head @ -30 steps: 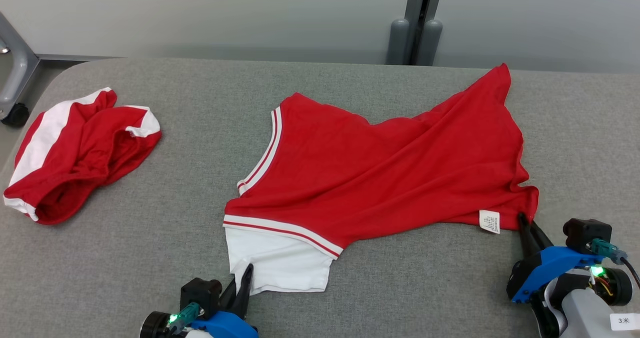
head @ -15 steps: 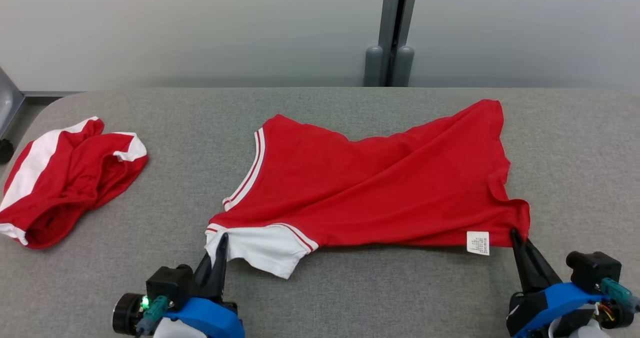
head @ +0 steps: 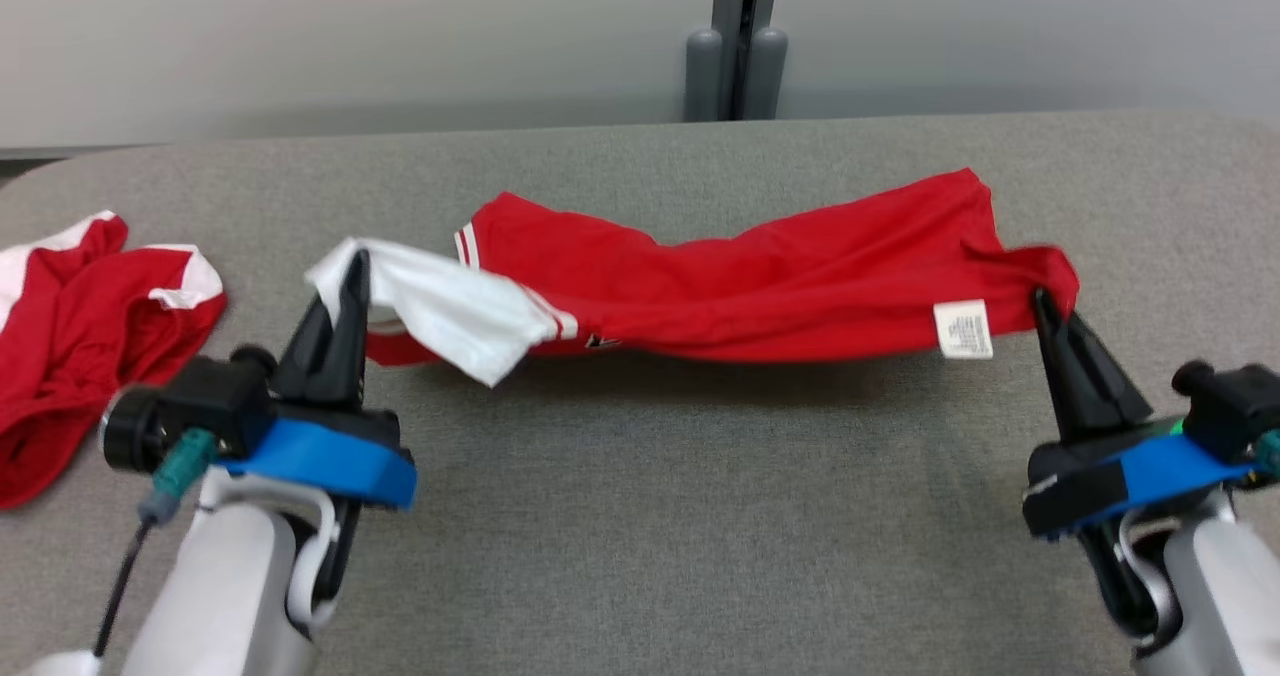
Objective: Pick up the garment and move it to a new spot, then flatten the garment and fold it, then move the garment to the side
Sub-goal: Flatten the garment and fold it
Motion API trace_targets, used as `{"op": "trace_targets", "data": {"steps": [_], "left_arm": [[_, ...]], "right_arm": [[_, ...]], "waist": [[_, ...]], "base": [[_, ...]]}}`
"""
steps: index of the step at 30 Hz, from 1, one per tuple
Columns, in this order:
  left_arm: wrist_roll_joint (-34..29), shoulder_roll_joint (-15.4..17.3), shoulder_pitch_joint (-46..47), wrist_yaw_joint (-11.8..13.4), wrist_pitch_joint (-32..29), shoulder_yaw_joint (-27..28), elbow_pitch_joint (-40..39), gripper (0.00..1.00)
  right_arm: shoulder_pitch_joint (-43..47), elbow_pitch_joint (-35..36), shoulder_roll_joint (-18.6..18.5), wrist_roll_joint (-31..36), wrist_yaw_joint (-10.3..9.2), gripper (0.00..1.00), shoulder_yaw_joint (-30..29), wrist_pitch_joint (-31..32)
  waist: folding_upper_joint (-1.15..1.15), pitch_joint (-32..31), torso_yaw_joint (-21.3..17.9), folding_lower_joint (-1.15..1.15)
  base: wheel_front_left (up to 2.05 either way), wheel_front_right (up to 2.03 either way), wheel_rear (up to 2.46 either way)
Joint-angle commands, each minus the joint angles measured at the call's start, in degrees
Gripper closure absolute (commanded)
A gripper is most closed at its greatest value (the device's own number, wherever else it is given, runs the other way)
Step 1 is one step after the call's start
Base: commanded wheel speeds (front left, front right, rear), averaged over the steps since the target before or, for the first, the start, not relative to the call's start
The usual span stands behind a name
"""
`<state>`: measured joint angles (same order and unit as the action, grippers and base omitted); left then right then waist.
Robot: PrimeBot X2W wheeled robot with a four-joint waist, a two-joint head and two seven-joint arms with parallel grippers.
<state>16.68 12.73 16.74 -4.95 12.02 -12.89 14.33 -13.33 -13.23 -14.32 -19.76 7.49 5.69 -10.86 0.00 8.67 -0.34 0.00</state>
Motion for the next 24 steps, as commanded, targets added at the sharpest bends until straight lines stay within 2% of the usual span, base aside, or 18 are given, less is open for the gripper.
{"op": "trace_targets", "data": {"steps": [1,7,11,16,17,18,19,20,21,24], "left_arm": [[-0.4,0.8,4.0,-0.2,-1.0,0.1,-1.0,1.0],[-1.2,3.6,19.8,-1.4,-5.5,-0.7,-2.5,1.0],[-0.3,5.7,32.2,-2.0,-8.4,-1.0,0.2,1.0],[0.9,8.0,47.6,-2.6,-10.3,-2.2,6.6,1.0],[1.1,8.3,53.0,-2.6,-10.2,-3.1,9.7,1.0],[1.1,8.3,53.0,-2.6,-10.2,-3.1,9.7,1.0],[2.1,8.0,57.8,-2.6,-9.9,-3.5,12.6,1.0],[2.1,8.0,57.8,-2.6,-9.9,-3.5,12.6,1.0],[3.9,7.4,62.4,-2.5,-10.0,-3.6,15.6,1.0],[5.1,7.5,66.4,-2.5,-9.2,-4.4,18.4,1.0]], "right_arm": [[-3.4,0.6,-0.5,0.1,0.01,1.0,-0.1,0.6],[-20.1,-0.6,-1.4,0.5,0.01,1.0,1.0,2.1],[-33.1,-5.4,-1.5,-0.8,0.01,1.0,2.2,3.4],[-50.0,-15.2,-0.5,-3.4,0.0,1.0,3.3,4.7],[-56.1,-19.9,0.8,-4.5,0.01,1.0,3.3,4.8],[-56.1,-19.9,0.8,-4.5,0.01,1.0,3.3,4.8],[-61.9,-24.5,1.0,-4.7,0.01,1.0,3.6,4.0],[-61.9,-24.5,1.0,-4.7,0.01,1.0,3.6,4.0],[-66.7,-29.4,1.5,-5.3,0.01,1.0,3.6,3.3],[-70.7,-33.8,2.0,-5.5,0.01,1.0,3.5,2.0]], "waist": [[0.0,1.8,0.2,0.0],[0.0,9.7,-0.9,0.0],[0.0,14.9,-2.2,0.0],[0.0,19.7,-4.1,0.0],[0.0,20.6,-4.8,0.0],[0.0,20.6,-4.8,0.0],[0.0,20.8,-5.3,0.0],[0.0,20.8,-5.3,0.0],[0.0,20.6,-5.7,0.0],[0.0,20.2,-6.1,0.0]], "base": [[0.0,0.0,0.0],[0.0,0.0,0.0],[0.0,0.0,0.0],[0.0,0.0,0.0],[0.0,0.0,0.0],[0.0,0.0,0.0],[0.0,0.0,0.0],[0.0,0.0,0.0],[0.0,0.0,0.0],[0.0,0.0,0.0]]}}
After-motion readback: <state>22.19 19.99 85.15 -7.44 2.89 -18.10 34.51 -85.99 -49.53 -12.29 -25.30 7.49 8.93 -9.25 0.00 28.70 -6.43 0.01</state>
